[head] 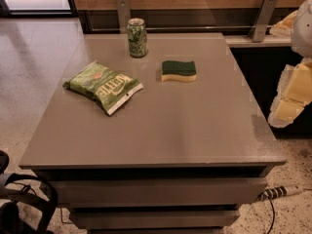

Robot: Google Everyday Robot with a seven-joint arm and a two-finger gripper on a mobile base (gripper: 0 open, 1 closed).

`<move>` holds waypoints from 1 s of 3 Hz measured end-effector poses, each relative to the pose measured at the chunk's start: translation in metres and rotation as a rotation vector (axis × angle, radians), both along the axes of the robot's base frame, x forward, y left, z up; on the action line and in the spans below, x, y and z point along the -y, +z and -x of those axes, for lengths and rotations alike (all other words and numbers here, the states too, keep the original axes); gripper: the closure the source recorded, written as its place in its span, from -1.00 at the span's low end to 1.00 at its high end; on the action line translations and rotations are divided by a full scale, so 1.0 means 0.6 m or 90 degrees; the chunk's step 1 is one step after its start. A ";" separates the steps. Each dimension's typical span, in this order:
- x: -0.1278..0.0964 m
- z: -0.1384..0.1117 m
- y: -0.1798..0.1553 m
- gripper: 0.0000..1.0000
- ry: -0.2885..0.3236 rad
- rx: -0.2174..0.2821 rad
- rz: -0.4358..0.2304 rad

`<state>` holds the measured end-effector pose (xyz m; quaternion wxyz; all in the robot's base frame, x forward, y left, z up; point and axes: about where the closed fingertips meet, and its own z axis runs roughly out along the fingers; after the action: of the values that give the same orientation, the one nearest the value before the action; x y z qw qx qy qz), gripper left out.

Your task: Pick sponge

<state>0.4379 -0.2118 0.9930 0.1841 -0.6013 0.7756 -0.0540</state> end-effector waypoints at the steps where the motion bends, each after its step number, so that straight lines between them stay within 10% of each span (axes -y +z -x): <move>1: 0.000 0.000 0.000 -1.00 0.000 0.000 0.000; 3: 0.013 -0.106 -0.027 -1.00 0.011 0.038 -0.122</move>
Offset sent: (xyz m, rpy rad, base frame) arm 0.0721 -0.0143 -0.0144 0.2187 -0.0741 0.0227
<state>0.5015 -0.2194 0.9767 0.2640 -0.5859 0.7662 0.0040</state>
